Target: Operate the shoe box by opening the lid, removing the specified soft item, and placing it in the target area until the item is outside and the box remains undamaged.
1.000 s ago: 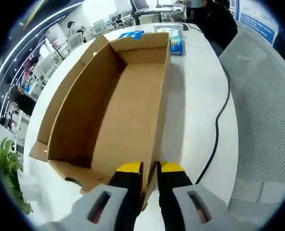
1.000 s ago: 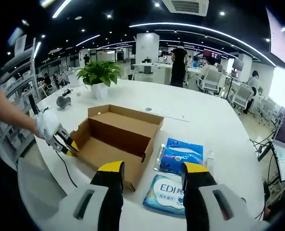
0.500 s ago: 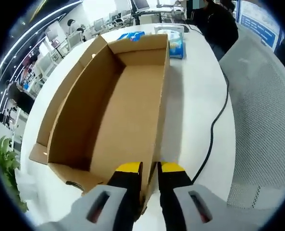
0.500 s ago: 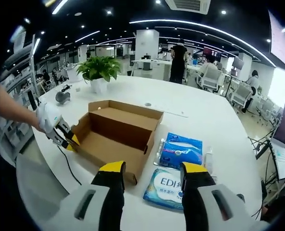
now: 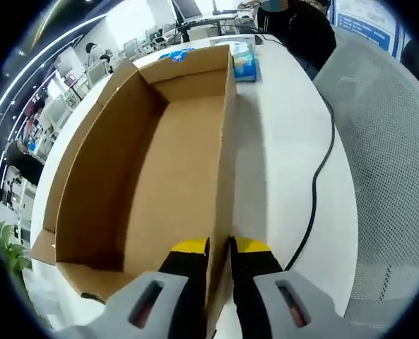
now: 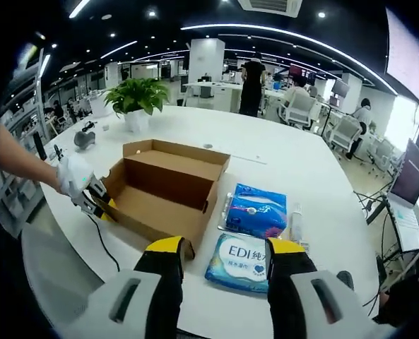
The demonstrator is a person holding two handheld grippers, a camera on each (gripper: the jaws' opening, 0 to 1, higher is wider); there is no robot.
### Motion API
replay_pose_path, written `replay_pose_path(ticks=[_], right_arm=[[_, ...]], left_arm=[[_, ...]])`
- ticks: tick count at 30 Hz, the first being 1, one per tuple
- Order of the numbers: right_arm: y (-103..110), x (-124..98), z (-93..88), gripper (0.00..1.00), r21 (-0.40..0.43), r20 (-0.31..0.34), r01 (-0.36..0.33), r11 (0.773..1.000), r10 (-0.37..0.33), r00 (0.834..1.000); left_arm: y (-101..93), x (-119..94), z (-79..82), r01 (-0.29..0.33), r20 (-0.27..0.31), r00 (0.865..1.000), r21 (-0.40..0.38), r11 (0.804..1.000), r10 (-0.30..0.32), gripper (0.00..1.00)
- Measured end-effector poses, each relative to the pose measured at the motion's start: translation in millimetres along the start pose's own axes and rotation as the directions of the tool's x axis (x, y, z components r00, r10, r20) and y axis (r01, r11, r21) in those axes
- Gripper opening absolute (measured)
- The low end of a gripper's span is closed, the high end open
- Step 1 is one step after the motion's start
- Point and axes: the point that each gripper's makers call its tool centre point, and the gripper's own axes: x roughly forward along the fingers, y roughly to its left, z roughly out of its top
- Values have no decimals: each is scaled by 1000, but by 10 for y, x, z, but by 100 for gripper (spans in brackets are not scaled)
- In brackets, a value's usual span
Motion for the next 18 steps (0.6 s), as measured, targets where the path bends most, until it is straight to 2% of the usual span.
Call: replay_pose_path(ticks=[4, 11, 14, 18], right_arm=[[11, 79, 146, 44, -4, 12, -4, 1000, 4, 1000], [49, 199, 546, 48, 12, 62, -12, 1000, 12, 998], [66, 192, 647, 51, 19, 83, -21, 1000, 19, 996], [66, 208, 732, 54, 26, 97, -36, 999, 34, 995]], left_arm=[[-19, 37, -46, 7, 0, 1000, 19, 1000, -7, 6], [-13, 28, -18, 12, 17, 1000, 16, 1000, -12, 6], [-10, 29, -15, 19, 14, 1000, -6, 1000, -19, 6], [-17, 32, -16, 28, 15, 999, 6, 1000, -29, 6]])
